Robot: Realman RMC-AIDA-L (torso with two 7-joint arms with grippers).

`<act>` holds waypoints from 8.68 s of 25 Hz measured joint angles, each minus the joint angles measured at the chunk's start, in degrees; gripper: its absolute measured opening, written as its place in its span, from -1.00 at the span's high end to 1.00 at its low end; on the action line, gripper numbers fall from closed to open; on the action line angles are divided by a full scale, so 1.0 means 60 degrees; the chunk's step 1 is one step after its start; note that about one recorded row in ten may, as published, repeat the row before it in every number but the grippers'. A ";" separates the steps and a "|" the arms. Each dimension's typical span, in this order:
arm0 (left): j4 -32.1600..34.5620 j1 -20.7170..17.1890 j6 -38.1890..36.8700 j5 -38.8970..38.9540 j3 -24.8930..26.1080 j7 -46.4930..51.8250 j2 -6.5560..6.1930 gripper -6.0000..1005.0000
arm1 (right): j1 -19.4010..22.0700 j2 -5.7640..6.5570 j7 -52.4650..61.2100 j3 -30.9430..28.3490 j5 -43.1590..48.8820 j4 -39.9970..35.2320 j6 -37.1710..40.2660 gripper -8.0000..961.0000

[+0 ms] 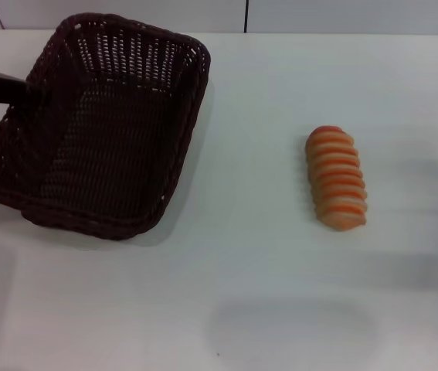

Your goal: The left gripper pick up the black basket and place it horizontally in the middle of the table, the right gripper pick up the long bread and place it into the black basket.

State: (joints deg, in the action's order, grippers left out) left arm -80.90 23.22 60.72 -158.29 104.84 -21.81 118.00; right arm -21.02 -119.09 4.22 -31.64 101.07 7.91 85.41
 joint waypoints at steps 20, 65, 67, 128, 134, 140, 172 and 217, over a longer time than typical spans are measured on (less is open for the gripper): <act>-0.0549 0.1073 0.3510 0.4844 0.3609 -0.5513 -0.0128 0.61 | 0.0040 0.0000 0.0000 -0.0015 0.0001 -0.0027 0.0021 -0.34; 0.1161 0.3065 0.4631 0.4669 0.1603 -1.0225 0.0029 0.20 | 0.0588 -0.0029 0.0000 0.0044 0.0000 0.0188 0.0282 -0.34; 0.0981 0.2813 0.4171 0.5541 0.2025 -1.0609 0.0023 0.08 | 0.0588 -0.0028 0.0000 0.0059 0.0007 0.0196 0.0283 -0.34; 0.8920 -0.1493 0.2217 1.6793 0.8346 -2.0140 -0.0599 -0.59 | 0.1032 0.0021 0.0103 0.3549 0.0488 0.3514 -0.2494 -0.34; 0.8988 -0.1461 0.2318 1.6776 0.8316 -2.0141 -0.0535 -0.59 | 0.0786 0.0007 0.0132 0.3558 0.0476 0.3451 -0.2939 -0.34; 0.9025 -0.1462 0.2349 1.6772 0.8240 -2.0140 -0.0518 -0.59 | 0.0555 -0.0013 0.0744 0.3599 0.0469 0.3119 -0.3382 -0.34; 0.9116 -0.1435 0.2929 1.6790 0.8264 -2.0110 -0.0494 -0.57 | -0.0224 -0.0088 0.1098 0.3591 0.0513 0.2899 -0.4871 -0.24; 0.9624 -0.1514 0.2976 1.6845 0.8233 -2.0090 -0.0024 -0.55 | 0.1174 -0.0090 0.0500 -0.0009 0.2279 0.1331 0.0863 -0.36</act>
State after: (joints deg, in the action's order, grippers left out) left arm -23.16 14.14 78.57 -57.22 154.24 -142.35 117.86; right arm -13.97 -119.63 7.22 -31.70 114.74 15.89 90.59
